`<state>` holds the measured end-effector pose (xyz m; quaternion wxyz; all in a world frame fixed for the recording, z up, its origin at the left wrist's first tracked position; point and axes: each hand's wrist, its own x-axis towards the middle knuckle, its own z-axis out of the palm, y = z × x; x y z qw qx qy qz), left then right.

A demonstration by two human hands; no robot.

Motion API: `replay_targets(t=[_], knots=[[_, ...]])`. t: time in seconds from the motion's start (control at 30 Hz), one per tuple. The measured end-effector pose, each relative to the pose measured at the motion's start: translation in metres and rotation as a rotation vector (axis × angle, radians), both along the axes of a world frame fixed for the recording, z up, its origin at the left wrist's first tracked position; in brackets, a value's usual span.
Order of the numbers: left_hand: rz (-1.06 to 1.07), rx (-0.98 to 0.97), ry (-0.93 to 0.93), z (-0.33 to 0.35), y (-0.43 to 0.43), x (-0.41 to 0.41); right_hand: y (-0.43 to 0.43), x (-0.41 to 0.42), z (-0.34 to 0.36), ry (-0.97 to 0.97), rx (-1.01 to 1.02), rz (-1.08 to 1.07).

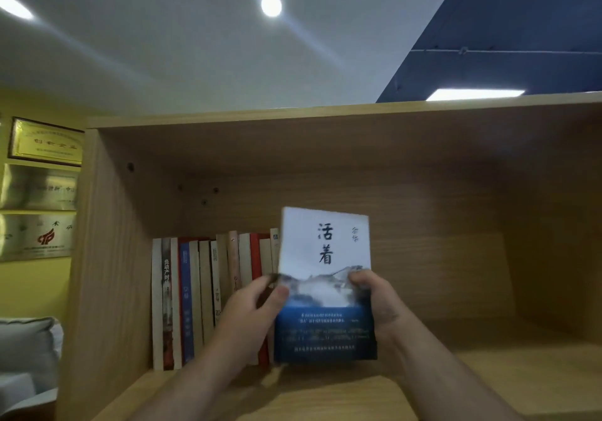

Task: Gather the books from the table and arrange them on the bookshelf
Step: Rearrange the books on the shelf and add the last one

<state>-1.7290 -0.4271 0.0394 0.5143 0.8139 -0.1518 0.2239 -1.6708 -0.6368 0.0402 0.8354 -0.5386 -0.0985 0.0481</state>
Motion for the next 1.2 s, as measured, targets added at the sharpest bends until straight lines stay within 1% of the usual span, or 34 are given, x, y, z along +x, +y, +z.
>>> replay_targets(t=[0.03, 0.1, 0.17, 0.23, 0.27, 0.3, 0.33, 0.37, 0.4, 0.47, 0.5, 0.6, 0.67, 0.73, 0.8, 0.87, 0.9, 0.97, 1.0, 1.07, 1.13, 1.2], knots=[[-0.049, -0.134, 0.059, 0.003, -0.008, -0.001, 0.002, 0.000, -0.001, -0.019, -0.062, 0.002], [-0.027, -0.273, 0.101, 0.004, -0.016, 0.004, 0.005, -0.002, -0.002, -0.071, -0.169, -0.041], [-0.005, -0.359, 0.092, 0.000, -0.019, 0.012, 0.008, -0.002, -0.002, -0.128, -0.236, -0.129], [0.028, -0.387, 0.045, -0.005, -0.025, 0.017, 0.011, 0.002, -0.003, -0.200, -0.291, -0.245], [0.071, -0.363, 0.010, -0.008, -0.029, 0.019, 0.013, 0.003, -0.004, -0.214, -0.287, -0.288], [0.136, -0.312, -0.038, -0.010, -0.035, 0.019, 0.015, 0.005, -0.006, -0.206, -0.239, -0.287], [0.217, -0.246, -0.088, -0.013, -0.040, 0.019, 0.019, 0.005, -0.009, -0.191, -0.206, -0.254], [0.291, -0.197, -0.134, -0.015, -0.045, 0.019, 0.021, 0.004, -0.012, -0.198, -0.218, -0.214], [0.350, -0.165, -0.178, -0.018, -0.047, 0.021, 0.022, 0.005, -0.015, -0.241, -0.308, -0.188], [0.412, -0.129, -0.225, -0.022, -0.047, 0.024, 0.024, 0.010, -0.022, -0.331, -0.563, -0.126], [0.424, -0.106, -0.239, -0.022, -0.046, 0.025, 0.026, 0.009, -0.023, -0.350, -0.643, -0.075], [0.421, -0.036, -0.237, -0.022, -0.042, 0.026, 0.029, 0.013, -0.026, -0.330, -0.712, 0.048], [0.341, -0.044, -0.174, -0.016, -0.036, 0.022, 0.031, 0.017, -0.026, -0.320, -0.715, 0.138], [0.211, -0.069, -0.114, -0.012, -0.025, 0.018, 0.032, 0.013, -0.023, -0.310, -0.759, 0.167], [0.165, 0.035, -0.109, -0.009, -0.011, 0.018, 0.032, 0.010, -0.021, -0.333, -0.832, 0.151], [0.139, 0.203, -0.108, -0.009, 0.004, 0.017, 0.034, 0.007, -0.019, -0.358, -0.889, 0.127], [0.148, 0.282, -0.106, -0.009, 0.010, 0.015, 0.035, 0.005, -0.018, -0.367, -0.905, 0.112], [0.243, 0.425, -0.159, -0.011, 0.023, 0.016, 0.038, 0.003, -0.018, -0.388, -0.921, 0.096], [0.292, 0.482, -0.190, -0.013, 0.030, 0.019, 0.040, 0.002, -0.018, -0.394, -0.923, 0.100], [0.314, 0.576, -0.233, -0.021, 0.037, 0.024, 0.044, 0.000, -0.020, -0.439, -0.933, 0.090], [0.329, 0.622, -0.261, -0.026, 0.034, 0.027, 0.048, 0.003, -0.024, -0.480, -0.951, 0.057], [0.448, 0.628, -0.268, -0.026, 0.030, 0.031, 0.050, 0.004, -0.025, -0.482, -0.932, 0.054]])
